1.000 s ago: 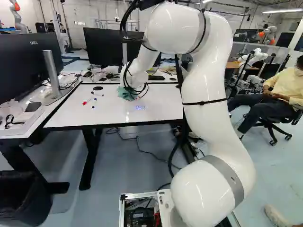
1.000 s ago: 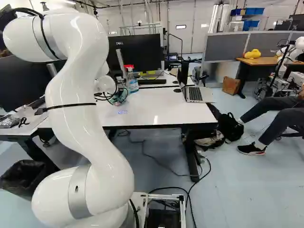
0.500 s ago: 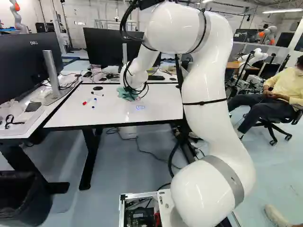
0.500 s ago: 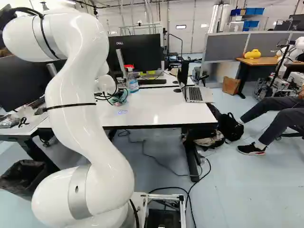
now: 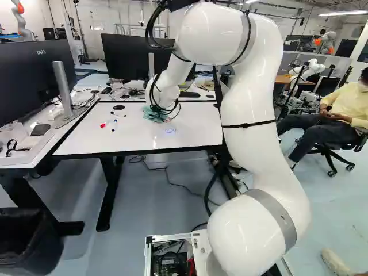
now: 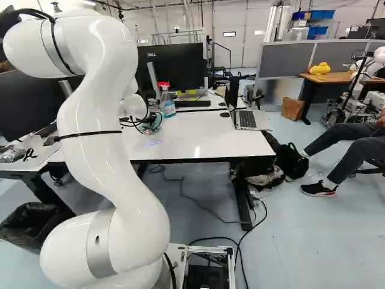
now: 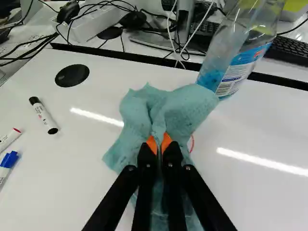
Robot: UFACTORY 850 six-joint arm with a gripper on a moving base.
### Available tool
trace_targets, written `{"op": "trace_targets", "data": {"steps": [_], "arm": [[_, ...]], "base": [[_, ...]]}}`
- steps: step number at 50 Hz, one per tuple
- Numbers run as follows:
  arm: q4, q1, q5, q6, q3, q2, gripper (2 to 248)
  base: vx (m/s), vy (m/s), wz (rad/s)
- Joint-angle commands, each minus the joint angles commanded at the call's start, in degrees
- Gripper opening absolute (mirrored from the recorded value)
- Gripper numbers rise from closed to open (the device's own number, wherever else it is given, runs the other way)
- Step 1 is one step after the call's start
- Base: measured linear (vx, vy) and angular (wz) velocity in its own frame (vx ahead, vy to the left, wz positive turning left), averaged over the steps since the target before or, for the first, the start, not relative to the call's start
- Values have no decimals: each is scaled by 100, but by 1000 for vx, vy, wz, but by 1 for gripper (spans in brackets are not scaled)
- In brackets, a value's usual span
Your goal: Clean the table with the green towel
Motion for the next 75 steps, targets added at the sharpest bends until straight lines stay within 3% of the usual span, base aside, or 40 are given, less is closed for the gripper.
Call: {"op": "trace_targets", "data": {"steps": [31,47,61,75], "arm": [[0,3,26,0,-15,-11,30],[0,105,26,0,-403,-296,30],[0,-30,26,0,-657,-481,30],[0,-223,26,0,-571,-419,30]], "base": [[0,0,0],[0,0,0],[0,0,0],[0,0,0]]}}
